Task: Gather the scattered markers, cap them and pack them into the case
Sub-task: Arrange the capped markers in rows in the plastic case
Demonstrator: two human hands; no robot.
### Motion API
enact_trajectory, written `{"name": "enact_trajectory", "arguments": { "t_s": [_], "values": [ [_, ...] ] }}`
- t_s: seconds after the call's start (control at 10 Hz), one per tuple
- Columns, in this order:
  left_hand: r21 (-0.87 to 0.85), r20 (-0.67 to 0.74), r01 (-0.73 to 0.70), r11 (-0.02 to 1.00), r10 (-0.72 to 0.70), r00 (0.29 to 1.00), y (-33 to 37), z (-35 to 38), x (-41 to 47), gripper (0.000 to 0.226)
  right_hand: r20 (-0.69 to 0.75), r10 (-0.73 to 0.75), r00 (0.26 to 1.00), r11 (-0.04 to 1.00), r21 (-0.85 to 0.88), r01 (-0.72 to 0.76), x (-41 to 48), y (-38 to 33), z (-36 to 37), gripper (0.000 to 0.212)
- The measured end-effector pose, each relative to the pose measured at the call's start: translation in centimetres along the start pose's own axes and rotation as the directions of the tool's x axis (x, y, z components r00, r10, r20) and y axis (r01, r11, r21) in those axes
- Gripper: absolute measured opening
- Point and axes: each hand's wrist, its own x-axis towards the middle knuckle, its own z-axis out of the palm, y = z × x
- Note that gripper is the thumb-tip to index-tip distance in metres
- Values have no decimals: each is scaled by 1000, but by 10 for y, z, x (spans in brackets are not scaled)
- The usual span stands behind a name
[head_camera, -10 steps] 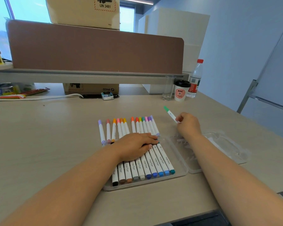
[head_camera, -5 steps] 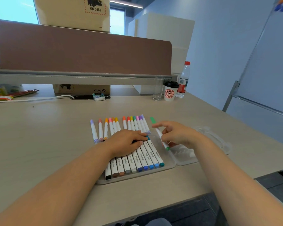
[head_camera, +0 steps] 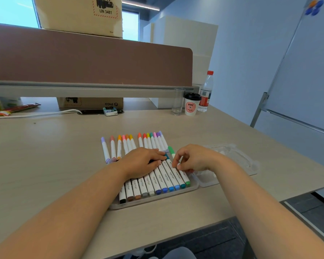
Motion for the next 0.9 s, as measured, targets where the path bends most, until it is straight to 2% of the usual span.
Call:
{"name": "enact_trajectory", "arguments": {
  "t_s": [0.1,0.2,0.3,0.4,0.8,0.9],
  "values": [
    [-4,-3,0,1000,0,1000,-1,1,1,38,-19,16,1000,1000,4,-15,-1,-1,0,13],
    [-4,-3,3,1000,-3,1000,-2,1,1,37,-11,44,999,998,46,-43,-2,-2,-1,33],
    [-5,-5,1,1000,-1,1000,-2,2,1,37,-4,74,997,996,55,-74,-3,-2,-1,42],
    [-2,-5,2,1000,-2,1000,-1,1,1,37,-19,62,998,996,60,-61,-4,-1,-1,44],
    [4,-14,14,1000,-14,1000,2,-1,0,35,-155,42,987,999,-8,-44,0,7,3,28],
    [21,-210,160,987,-152,966,-1,-6,-1,28,-292,14,956,1000,23,-8,12,2,7,19]
  ]
}}
